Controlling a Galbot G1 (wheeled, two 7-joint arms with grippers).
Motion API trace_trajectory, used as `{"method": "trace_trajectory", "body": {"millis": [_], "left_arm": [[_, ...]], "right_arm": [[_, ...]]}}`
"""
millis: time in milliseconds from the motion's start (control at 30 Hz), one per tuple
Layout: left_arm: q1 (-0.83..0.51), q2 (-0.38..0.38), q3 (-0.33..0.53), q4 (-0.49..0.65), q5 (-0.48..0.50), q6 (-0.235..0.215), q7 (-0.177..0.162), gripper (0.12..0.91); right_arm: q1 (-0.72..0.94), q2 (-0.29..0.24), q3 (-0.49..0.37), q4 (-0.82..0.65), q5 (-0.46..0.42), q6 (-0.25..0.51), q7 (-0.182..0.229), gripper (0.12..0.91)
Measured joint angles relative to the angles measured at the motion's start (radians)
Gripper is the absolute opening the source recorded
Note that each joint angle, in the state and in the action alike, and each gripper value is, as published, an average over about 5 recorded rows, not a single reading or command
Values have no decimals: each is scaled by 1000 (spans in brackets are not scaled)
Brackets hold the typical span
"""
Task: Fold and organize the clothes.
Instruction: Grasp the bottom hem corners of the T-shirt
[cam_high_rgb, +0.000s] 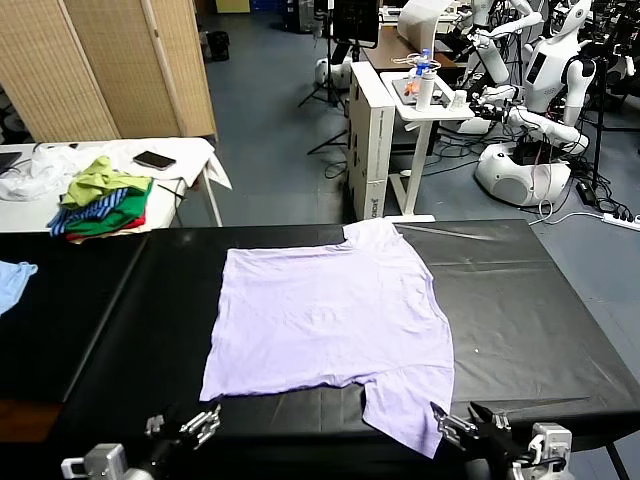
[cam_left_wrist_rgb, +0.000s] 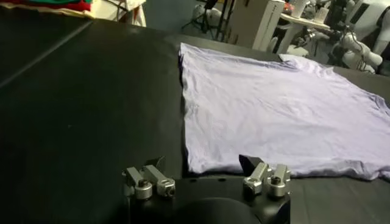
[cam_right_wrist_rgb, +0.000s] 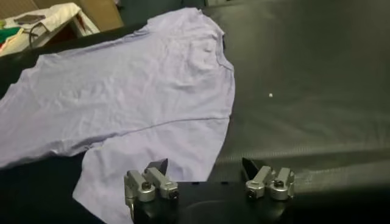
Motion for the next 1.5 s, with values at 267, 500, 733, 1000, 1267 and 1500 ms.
{"method": "trace_trajectory", "body": {"millis": [267,500,733,1000,1267,1500], "left_arm": [[-20,-16,22,33,41,-15,-1,907],[-27,-22,30,61,47,-28,-1,851],[-28,-24,31,73,46,-37,2,429],[-26,-29,32,72,42,-42,6,145],[-2,-33,28,47,60,-51,5,145],[47,-43,6,8,83,-55,-19,145]], "right_arm": [[-6,6,-11,-14,-16,3,0,879],[-11,11,-23,-20,-31,4,-5,680],[-16,12,-24,-23,-35,6,-8,362],[-44,14,-19,10,-40,2,-2,139],[-98,22,-9,65,-43,-21,35,139],[-154,24,-4,107,-43,-28,49,139]]}}
